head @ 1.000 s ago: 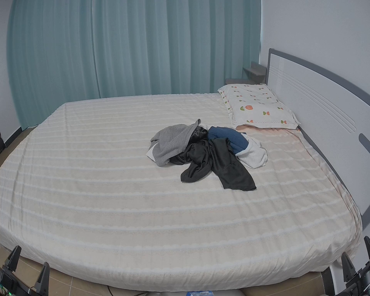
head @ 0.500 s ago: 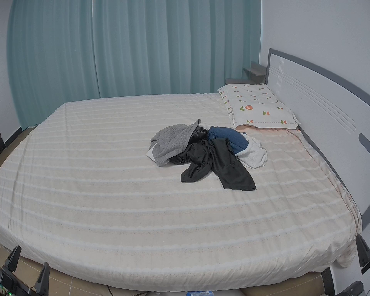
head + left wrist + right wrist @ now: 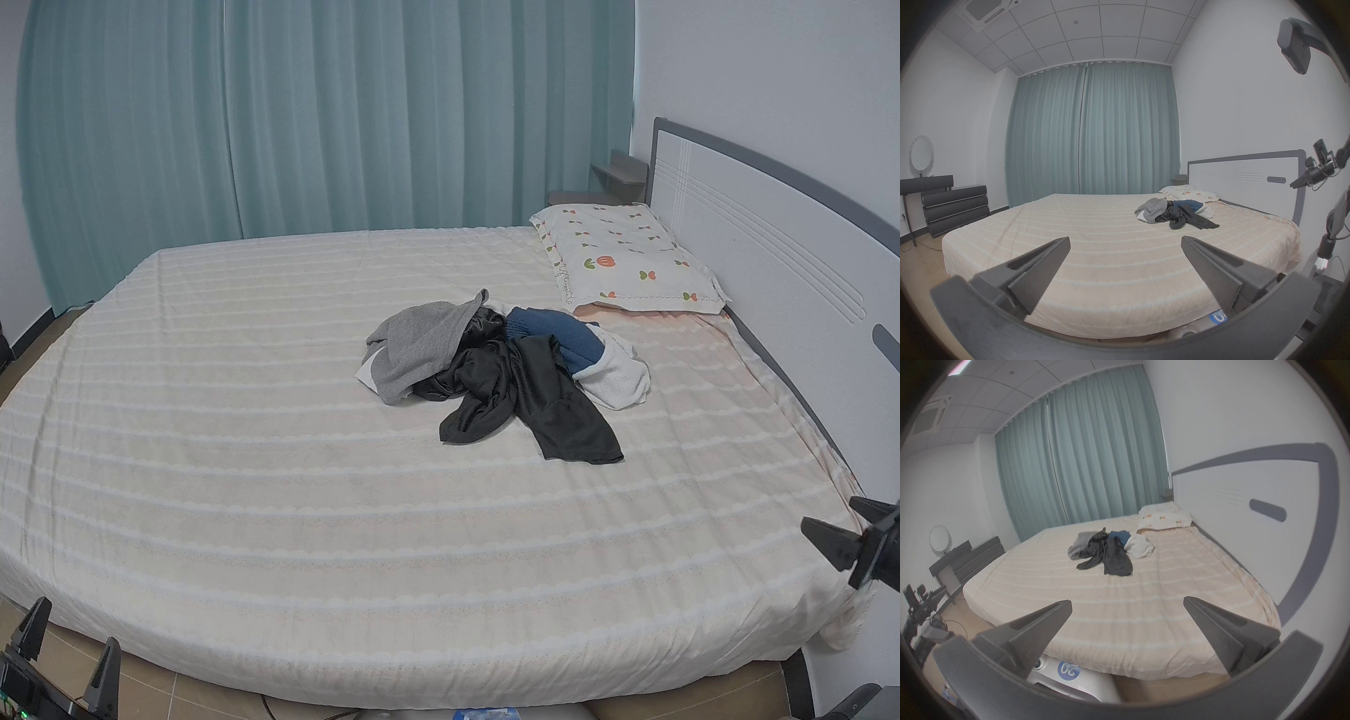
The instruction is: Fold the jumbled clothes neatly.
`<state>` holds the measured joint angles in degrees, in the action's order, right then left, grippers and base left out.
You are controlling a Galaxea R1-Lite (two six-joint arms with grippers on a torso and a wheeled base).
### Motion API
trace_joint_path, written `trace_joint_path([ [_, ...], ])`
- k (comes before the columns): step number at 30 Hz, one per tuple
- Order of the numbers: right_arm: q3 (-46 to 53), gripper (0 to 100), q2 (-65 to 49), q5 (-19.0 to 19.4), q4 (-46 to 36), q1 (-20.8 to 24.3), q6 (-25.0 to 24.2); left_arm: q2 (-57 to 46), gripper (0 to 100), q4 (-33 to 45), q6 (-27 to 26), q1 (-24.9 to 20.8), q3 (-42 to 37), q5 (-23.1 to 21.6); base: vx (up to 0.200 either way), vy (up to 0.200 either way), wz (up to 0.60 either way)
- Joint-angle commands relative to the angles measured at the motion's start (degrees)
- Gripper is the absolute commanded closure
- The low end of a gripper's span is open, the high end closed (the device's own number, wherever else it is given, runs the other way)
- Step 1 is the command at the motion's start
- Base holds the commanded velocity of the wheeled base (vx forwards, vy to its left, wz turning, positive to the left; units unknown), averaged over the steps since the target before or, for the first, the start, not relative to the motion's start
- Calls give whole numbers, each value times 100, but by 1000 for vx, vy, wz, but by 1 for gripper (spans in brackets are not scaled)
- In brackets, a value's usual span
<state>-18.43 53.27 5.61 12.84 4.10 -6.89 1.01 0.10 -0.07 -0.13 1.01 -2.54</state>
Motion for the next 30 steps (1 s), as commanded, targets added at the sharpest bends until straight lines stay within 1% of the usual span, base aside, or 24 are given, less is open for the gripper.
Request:
trace_joint_path([
  [1,-1831,0,4877,-227,1362,487,-726,-101,0,-1,-19,5,-92,16,0,0,0],
  [4,-2525,0,5844,-455,1546,504,-867,-101,0,-1,-10,5,-84,16,0,0,0],
  [9,-3799,0,7074,-499,1450,584,-1385,-101,0,-1,-1,-4,-92,34,0,0,0],
  [13,-4502,0,7795,-526,1450,601,-1508,-101,0,-1,-10,5,-84,34,0,0,0],
  [15,-4880,0,8129,-605,1441,636,-1596,-101,0,-1,-10,-4,-84,43,0,0,0],
  [17,-5091,0,8296,-666,1406,645,-1649,-101,0,-1,-1,5,-84,43,0,0,0],
  [18,-5355,0,8533,-710,1318,671,-1711,-101,0,-1,-1,-4,-92,43,0,0,0],
  [19,-5373,0,8559,-710,1309,671,-1719,-101,0,-1,-1,5,-92,43,0,0,0],
  [21,-5751,0,8823,-719,1186,707,-1869,-101,0,-1,-10,5,-92,43,0,0,0],
  [22,-5751,0,8823,-719,1186,707,-1869,-101,0,-1,-10,5,-92,43,0,0,0],
  [24,-6164,0,9069,-728,966,759,-1948,-101,0,-1,-1,5,-92,51,0,0,0],
  [30,-6823,0,9324,-728,588,777,-1966,-101,0,-1,-1,5,-92,51,0,0,0],
])
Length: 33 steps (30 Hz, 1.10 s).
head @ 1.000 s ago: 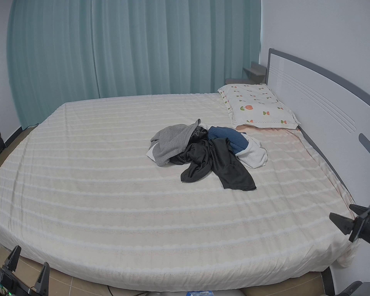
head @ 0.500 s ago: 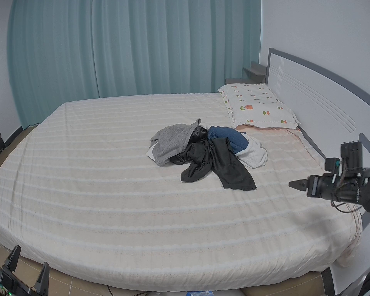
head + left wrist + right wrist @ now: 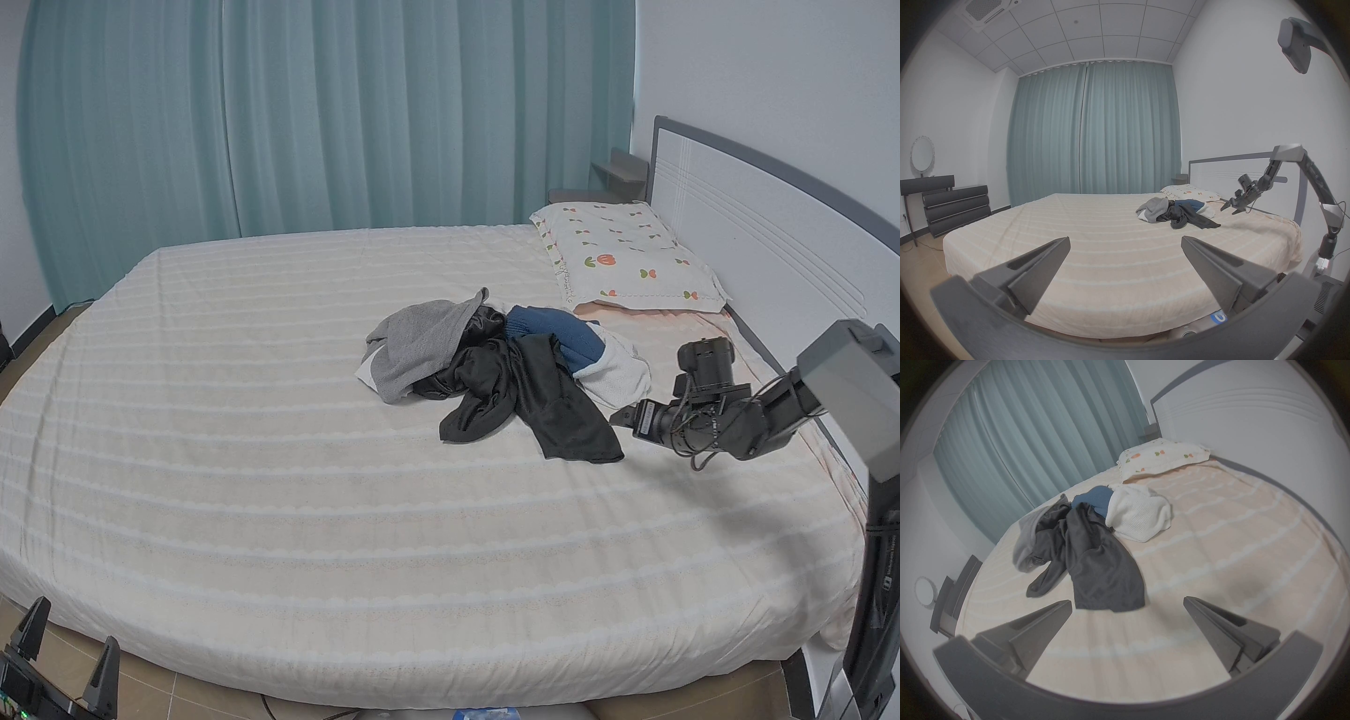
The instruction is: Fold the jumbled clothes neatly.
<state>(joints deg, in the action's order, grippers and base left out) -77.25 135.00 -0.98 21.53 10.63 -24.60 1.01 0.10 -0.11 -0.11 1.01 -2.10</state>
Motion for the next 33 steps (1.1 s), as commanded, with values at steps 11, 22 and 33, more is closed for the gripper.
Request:
trace_joint_path([
  [11,-1512,0,1442,-87,-360,264,-194,-101,0,8,2,2,-84,16,0,0,0],
  [22,-1916,100,1573,-360,-465,466,-185,-101,0,8,-24,2,-84,16,0,0,0],
  [33,-1925,100,1512,-342,-404,457,-229,-101,0,8,-15,2,-92,16,0,0,0],
])
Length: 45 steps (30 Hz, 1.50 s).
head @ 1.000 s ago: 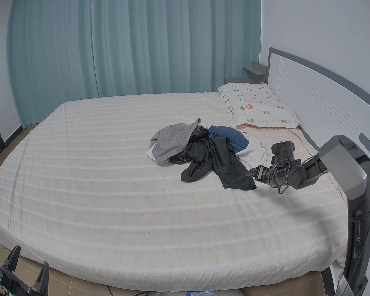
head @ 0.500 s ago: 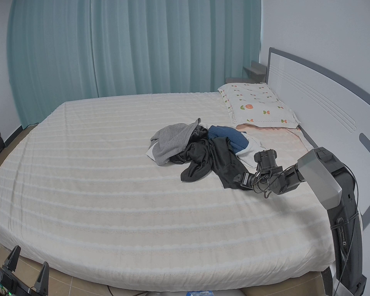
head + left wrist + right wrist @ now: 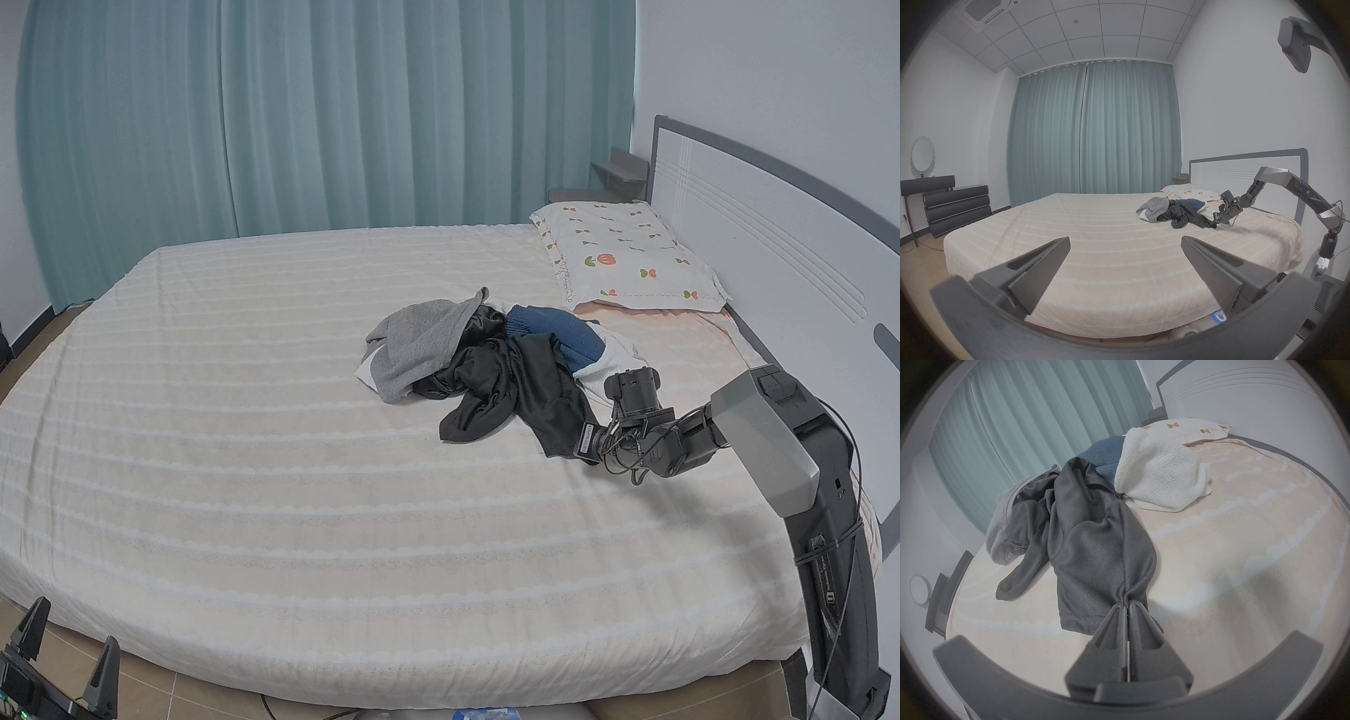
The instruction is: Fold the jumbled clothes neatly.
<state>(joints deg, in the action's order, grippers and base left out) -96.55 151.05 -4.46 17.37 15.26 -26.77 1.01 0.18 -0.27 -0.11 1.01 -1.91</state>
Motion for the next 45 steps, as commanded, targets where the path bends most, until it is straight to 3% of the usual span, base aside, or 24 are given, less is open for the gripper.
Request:
trace_joint_path([
  [1,31,100,-155,7,12,-15,-153,-101,0,-1,0,2,-84,-2,0,0,0],
  [5,339,100,-568,112,-50,-50,-751,-101,0,-1,0,2,-84,-2,0,0,0],
  [9,1253,100,-1307,578,29,-146,-988,-101,0,-9,27,2,-84,-11,0,0,0],
  [11,2211,100,-2124,1255,65,-225,-1155,-101,0,-9,27,2,-84,-37,0,0,0],
  [13,2791,100,-2651,1580,196,-243,-1313,-101,0,8,18,2,-92,-72,0,0,0],
  [18,3722,100,-3513,1729,601,-234,-1586,-101,0,-45,27,2,-84,-81,0,0,0],
  [19,4074,100,-3917,1765,794,-208,-1647,4,0,-431,299,-51,558,-134,0,0,0],
  [20,4074,100,-3917,1765,794,-208,-1647,4,0,-431,299,-51,558,-134,0,0,0],
  [21,4285,100,-4268,1835,908,-190,-1674,769,0,-634,809,-165,1437,-107,0,0,0],
  [22,4373,100,-4471,1879,926,-155,-1700,1191,0,-651,958,-174,1701,-178,0,0,0],
  [25,4549,100,-4928,1905,926,-15,-1770,1824,0,-642,871,-235,1938,-301,0,0,0],
  [29,4759,100,-5596,1905,917,188,-1858,2764,0,-713,721,-411,1841,-740,0,0,0],
  [33,4786,100,-6000,1914,908,284,-1893,3537,0,-818,704,-499,1841,-881,0,0,0],
  [45,4575,100,-6949,1888,882,671,-1884,7343,0,-2629,712,-1545,1903,-925,0,0,0],
])
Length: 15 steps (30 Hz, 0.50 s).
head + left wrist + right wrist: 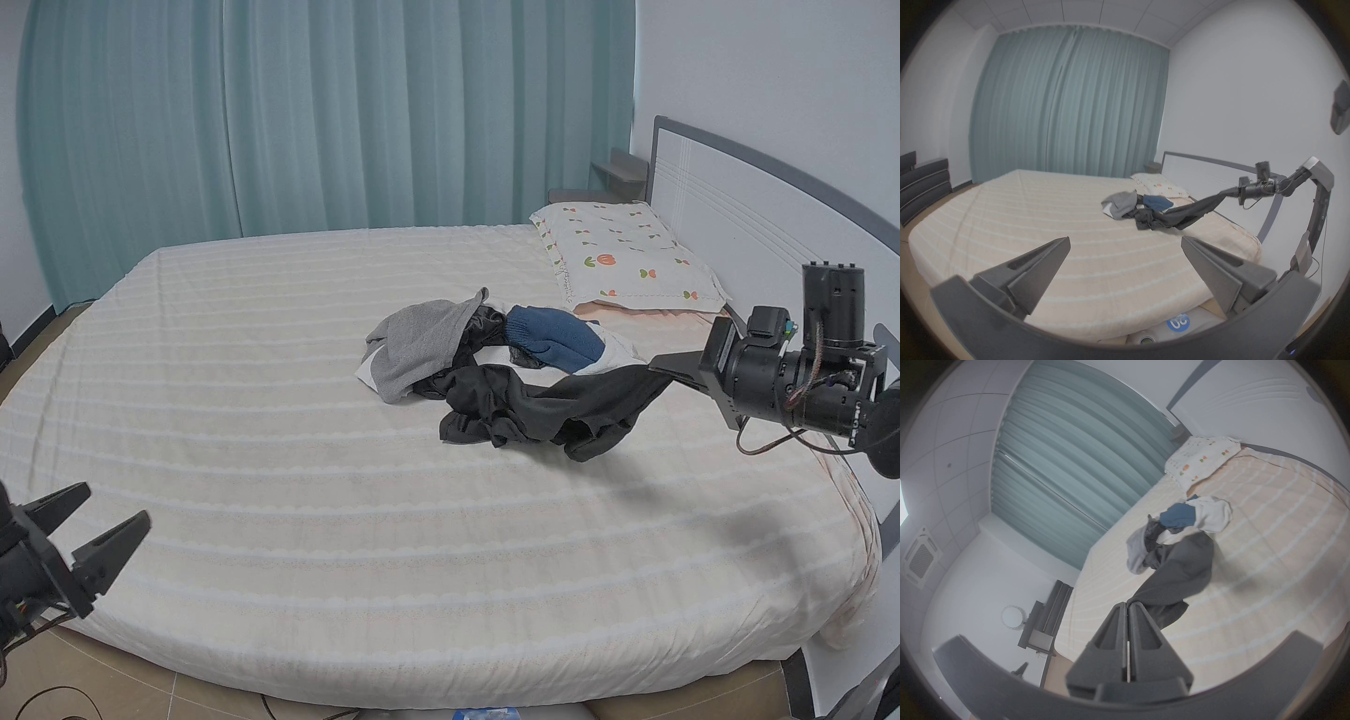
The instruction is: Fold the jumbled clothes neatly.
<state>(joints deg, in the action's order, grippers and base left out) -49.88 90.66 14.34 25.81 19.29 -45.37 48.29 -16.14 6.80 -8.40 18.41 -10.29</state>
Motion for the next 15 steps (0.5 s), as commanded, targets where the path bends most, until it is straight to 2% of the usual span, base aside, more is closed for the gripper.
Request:
trace_joint_path([
  [1,-153,100,-963,25,30,269,-24,2809,0,-1102,-3,-777,181,-61,0,0,0],
  [7,-654,100,-1235,34,-6,286,-33,4672,0,-2526,49,-1472,436,335,0,0,0],
  [8,-672,100,-1235,34,-6,304,-33,4760,0,-2578,49,-1507,453,370,0,0,0],
  [10,-733,100,-1226,-10,-6,453,-15,5393,0,-2947,67,-1841,603,686,0,0,0],
  [12,-848,100,-1253,-19,12,471,-7,5753,0,-3053,67,-2113,796,871,0,0,0],
  [15,-1076,100,-1270,-19,-6,453,-15,6070,0,-3044,102,-2430,1086,906,0,0,0],
])
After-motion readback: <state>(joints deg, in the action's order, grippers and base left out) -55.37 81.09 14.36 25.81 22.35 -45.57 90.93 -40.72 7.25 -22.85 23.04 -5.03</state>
